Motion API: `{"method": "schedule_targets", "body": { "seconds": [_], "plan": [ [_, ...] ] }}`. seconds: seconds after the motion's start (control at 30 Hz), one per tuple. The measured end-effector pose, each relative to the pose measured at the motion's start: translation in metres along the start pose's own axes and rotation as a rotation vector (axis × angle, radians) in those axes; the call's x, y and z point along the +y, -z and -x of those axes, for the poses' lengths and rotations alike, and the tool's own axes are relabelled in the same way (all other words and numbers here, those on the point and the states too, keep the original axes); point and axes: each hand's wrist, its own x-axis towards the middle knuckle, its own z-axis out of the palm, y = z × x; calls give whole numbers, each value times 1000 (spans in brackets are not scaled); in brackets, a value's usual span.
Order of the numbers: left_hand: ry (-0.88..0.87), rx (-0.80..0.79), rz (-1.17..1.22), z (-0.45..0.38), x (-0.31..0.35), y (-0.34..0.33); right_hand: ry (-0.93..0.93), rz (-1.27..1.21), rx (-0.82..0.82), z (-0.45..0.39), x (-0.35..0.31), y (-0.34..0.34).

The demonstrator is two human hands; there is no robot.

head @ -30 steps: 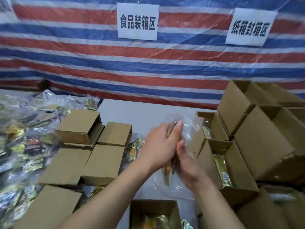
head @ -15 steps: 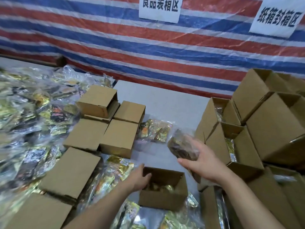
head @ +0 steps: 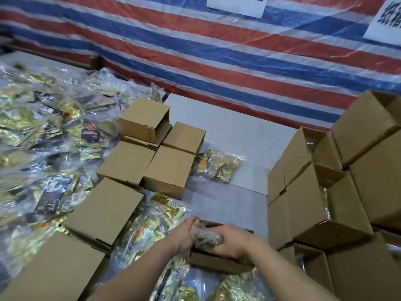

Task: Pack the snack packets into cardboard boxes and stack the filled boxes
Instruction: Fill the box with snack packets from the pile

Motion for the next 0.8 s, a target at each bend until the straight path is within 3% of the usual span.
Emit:
{"method": "schedule_targets", "body": {
  "seconds": [0.1,0.23,0.33,0.4,0.47,0.53,0.6,0.67,0.8],
  "plan": [
    [-1,20,-26,-2,1,-4,36,12,-9,-13,15,-20],
    [-3,61,-84,-2,5,-18,-98,-101,-69,-19,24,-30],
    [-7,62,-76,-2,8,-19,-157,-131,50,-12,22,-22],
    [-17,70,-80,-3,9,-18,-218,24,90,-6,23,-15],
    [-13,76,-88,-3,9,-20,-315,104,-52,-5,23,-19],
    [-13,87,-94,-3,6,-22,-415,8,-248,-9,18,-29],
    [-23,92,-110,-5,4,-24,-437,-151,-325,-18,18,-39],
    [-29,99,-102,-7,5,-24,-431,-202,-315,-22,18,-39],
    [-10,98,-98,-6,8,-24,-393,48,-162,-20,16,-33]
  ]
}}
